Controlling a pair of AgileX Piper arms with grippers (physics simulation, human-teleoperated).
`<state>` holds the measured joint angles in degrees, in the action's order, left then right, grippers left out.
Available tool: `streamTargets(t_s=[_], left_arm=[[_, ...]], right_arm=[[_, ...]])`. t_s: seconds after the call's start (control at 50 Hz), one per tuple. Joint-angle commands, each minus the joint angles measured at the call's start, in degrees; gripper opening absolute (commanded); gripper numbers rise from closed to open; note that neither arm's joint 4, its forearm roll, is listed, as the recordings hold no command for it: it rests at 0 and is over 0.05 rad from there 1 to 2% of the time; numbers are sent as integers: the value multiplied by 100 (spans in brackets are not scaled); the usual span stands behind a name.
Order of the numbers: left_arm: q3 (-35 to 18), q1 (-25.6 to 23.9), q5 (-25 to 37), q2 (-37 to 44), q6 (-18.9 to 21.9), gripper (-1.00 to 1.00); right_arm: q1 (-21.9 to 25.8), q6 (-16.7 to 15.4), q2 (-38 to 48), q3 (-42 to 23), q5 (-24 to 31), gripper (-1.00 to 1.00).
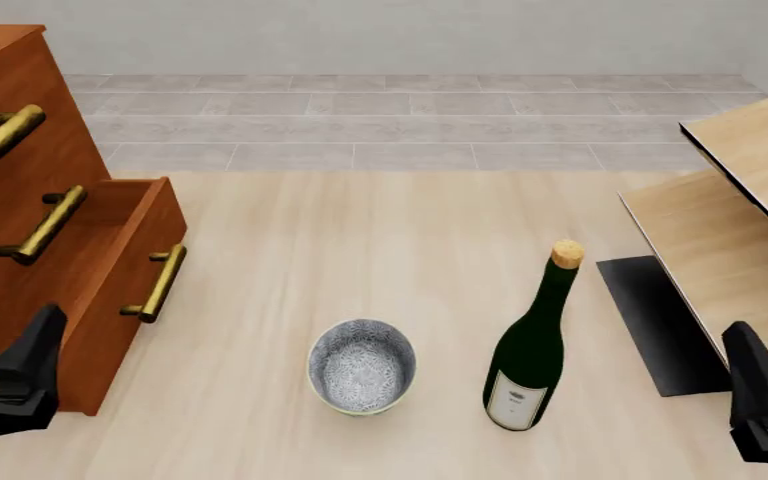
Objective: Close the bottom drawer of the cabinet.
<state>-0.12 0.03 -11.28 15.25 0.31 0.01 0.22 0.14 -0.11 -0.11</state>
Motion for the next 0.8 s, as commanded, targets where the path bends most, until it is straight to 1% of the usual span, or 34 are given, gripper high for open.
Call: streamTargets(t_s=[0.02,0.16,0.46,0.58,0.6,0.62,0.66,0.8], left_arm=[[-33,12,1160,-1522,3,100],[-137,-7,1193,-1521,17,100],[-228,-328,1186,-1497,-41,100],[-168,-678,1060,-1407,-37,100],[-168,-678,1057,-1405,-37,100],[-138,-831,1039,-1403,-14,100],[-110,-879,998,-1388,18,100],[-16,-1415,758,-1180,78,100]], right_arm=[[20,-24,27,-19,4,100],[41,-12,16,-22,18,100],[28,58,31,-18,20,100],[13,68,23,-5,11,100],[13,68,23,-5,11,100],[7,77,18,-6,14,100],[6,78,16,-4,16,100],[12,80,18,-3,16,100]])
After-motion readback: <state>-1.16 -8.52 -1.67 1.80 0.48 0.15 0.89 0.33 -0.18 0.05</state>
